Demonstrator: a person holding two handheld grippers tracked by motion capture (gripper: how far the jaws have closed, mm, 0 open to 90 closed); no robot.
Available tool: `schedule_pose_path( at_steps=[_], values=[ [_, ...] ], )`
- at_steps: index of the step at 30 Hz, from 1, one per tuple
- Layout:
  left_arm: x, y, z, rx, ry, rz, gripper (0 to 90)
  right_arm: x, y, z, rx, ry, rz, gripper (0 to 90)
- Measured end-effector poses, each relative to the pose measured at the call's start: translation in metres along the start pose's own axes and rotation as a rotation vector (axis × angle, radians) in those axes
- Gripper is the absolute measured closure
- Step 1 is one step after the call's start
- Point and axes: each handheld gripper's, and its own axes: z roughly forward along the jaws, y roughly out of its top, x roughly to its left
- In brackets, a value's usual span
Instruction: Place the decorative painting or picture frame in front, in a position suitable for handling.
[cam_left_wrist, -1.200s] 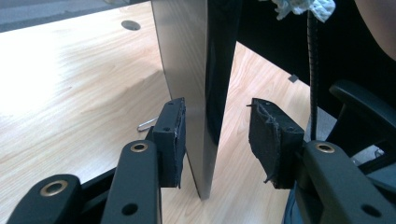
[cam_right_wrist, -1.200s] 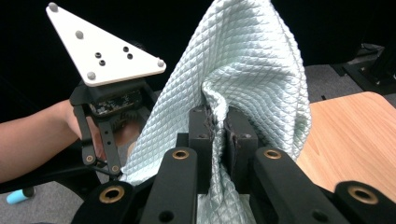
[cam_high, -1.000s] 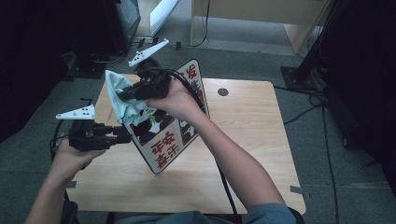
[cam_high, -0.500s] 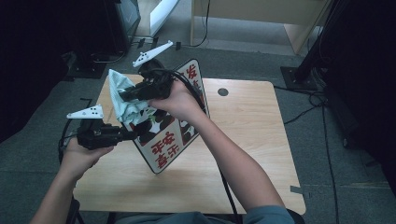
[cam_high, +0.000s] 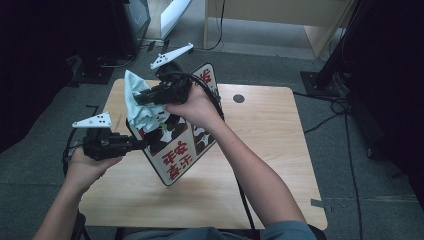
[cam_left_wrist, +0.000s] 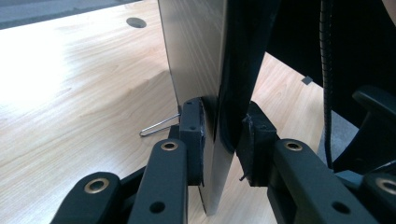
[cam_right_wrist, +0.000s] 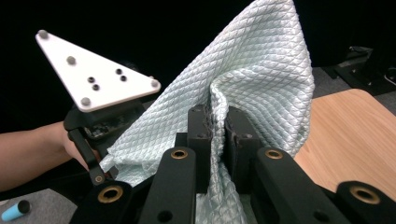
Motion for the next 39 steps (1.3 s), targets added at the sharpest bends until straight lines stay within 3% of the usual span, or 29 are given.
schedule_pose_path(
  at_steps=[24,39],
  values=[
    [0.008,-0.001,-0.005,-0.015,0.006,-0.022,77.9,-0.03,-0.009,-0.022,-0.049,-0.046,0.074,82.7],
    [0.008,-0.002,-0.005,-0.015,0.003,-0.028,77.7,-0.041,-0.011,-0.032,-0.049,-0.078,0.09,82.7]
  ],
)
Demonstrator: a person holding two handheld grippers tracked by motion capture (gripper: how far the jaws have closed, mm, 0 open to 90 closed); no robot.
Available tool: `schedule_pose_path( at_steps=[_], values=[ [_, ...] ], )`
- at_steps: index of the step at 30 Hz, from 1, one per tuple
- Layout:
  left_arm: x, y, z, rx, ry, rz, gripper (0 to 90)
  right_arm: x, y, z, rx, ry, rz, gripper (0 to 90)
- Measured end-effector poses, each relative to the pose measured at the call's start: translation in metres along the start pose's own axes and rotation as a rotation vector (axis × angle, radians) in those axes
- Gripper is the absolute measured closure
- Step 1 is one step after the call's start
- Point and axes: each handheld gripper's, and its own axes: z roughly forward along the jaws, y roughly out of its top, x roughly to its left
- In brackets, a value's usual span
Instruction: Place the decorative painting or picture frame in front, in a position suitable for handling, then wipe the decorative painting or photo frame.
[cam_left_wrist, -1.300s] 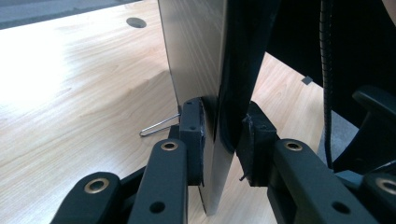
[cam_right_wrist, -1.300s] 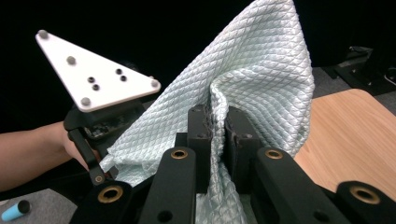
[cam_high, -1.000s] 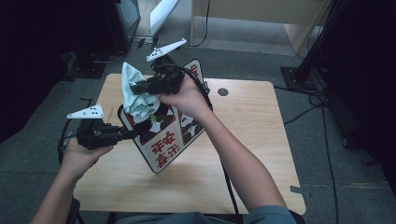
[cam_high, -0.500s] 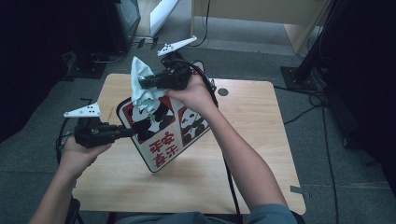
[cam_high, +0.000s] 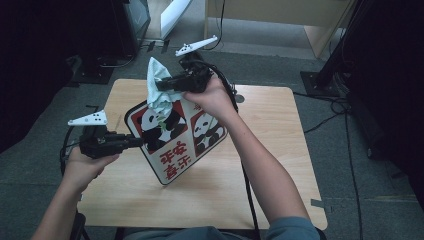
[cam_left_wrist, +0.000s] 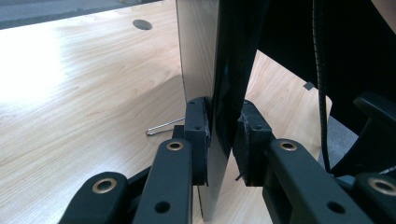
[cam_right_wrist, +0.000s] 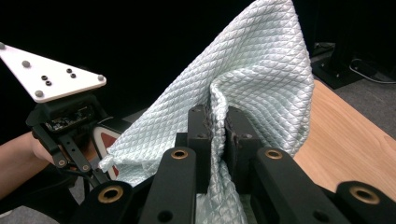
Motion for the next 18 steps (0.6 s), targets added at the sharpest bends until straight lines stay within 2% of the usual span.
schedule_pose_path(
  at_steps=[18],
  values=[
    [0.0,0.0,0.0,-0.001,-0.004,-0.003,77.7,-0.015,-0.001,-0.014,0.003,-0.037,0.015,82.6]
  ],
)
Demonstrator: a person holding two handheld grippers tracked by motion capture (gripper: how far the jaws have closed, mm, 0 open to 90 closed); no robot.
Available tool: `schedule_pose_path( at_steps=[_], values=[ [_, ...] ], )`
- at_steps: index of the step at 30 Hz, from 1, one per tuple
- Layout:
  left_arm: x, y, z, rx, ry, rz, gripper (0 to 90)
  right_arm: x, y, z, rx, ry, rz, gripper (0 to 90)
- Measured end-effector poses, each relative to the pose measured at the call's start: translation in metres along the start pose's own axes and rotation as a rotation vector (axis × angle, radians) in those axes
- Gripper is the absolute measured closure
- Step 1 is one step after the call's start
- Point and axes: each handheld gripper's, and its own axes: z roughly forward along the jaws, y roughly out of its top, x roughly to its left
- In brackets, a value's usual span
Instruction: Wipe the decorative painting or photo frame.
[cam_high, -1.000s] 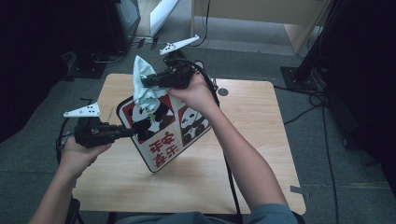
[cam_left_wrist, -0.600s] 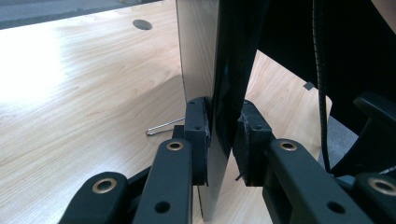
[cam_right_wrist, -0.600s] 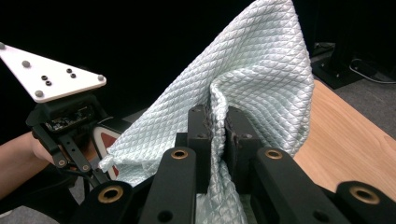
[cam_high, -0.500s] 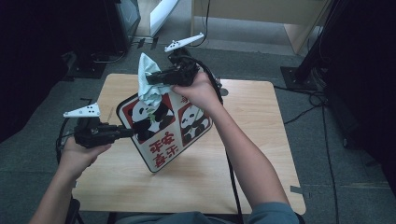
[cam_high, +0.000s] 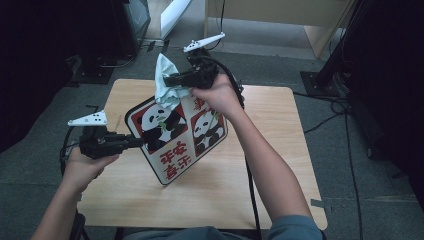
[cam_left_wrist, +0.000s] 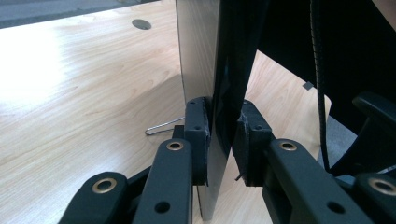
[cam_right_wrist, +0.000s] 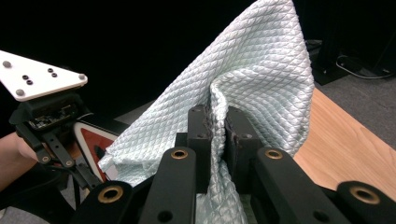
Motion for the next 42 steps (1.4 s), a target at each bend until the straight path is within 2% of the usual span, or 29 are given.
schedule_pose_path(
  at_steps=[12,27,42],
  values=[
    [0.001,0.0,-0.001,0.002,-0.004,0.001,77.9,-0.018,-0.005,-0.015,-0.03,-0.02,0.022,82.6],
    [0.003,-0.001,0.0,-0.005,-0.004,-0.005,78.2,-0.033,-0.011,-0.03,-0.062,-0.06,0.052,82.4],
    [0.004,-0.002,-0.001,-0.008,-0.002,-0.011,78.5,-0.047,-0.014,-0.045,-0.074,-0.13,0.073,81.8]
  ],
)
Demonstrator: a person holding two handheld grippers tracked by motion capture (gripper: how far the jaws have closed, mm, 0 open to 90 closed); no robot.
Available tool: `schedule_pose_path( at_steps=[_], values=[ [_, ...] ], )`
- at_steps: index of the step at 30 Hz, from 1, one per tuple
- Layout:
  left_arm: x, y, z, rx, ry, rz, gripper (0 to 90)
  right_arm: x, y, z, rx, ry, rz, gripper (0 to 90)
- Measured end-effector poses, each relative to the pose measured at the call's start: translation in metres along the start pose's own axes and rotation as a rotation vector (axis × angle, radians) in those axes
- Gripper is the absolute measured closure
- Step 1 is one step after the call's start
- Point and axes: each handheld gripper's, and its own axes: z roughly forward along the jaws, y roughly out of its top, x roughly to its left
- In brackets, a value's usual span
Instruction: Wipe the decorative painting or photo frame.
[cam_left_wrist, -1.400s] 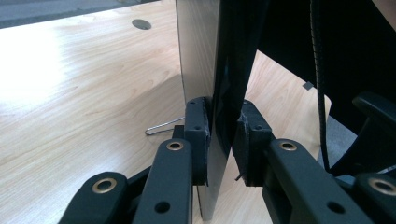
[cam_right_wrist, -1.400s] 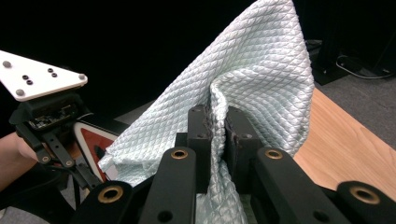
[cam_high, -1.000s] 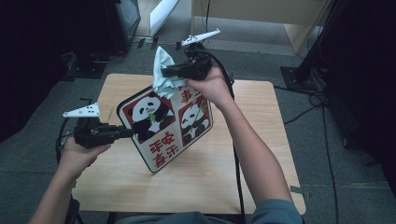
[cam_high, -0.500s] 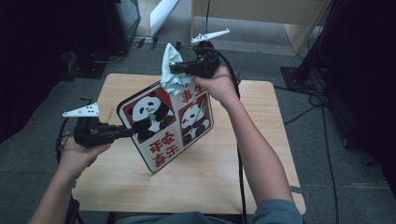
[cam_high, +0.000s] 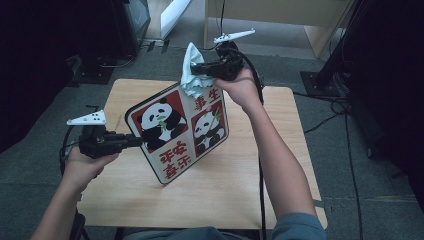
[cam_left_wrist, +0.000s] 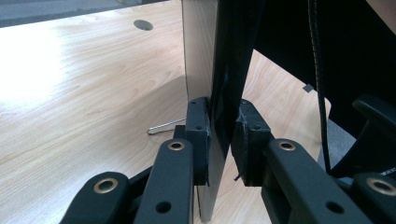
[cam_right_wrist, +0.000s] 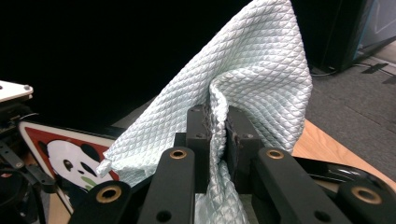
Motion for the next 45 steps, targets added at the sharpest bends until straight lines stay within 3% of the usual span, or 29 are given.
schedule_pose_path(
  at_steps=[18,23,36,45],
  values=[
    [0.003,0.0,0.0,0.0,-0.004,0.0,78.6,-0.02,0.0,-0.013,-0.008,-0.042,0.019,81.8],
    [0.004,0.0,-0.001,-0.002,-0.008,-0.003,78.9,-0.026,-0.002,-0.019,-0.008,-0.03,0.036,82.0],
    [0.005,0.001,-0.001,0.006,-0.011,-0.003,78.9,-0.036,-0.001,-0.027,-0.012,-0.093,0.053,81.9],
    [0.008,0.002,-0.002,0.004,-0.011,-0.008,79.2,-0.045,-0.004,-0.033,-0.03,-0.109,0.076,80.8]
  ],
)
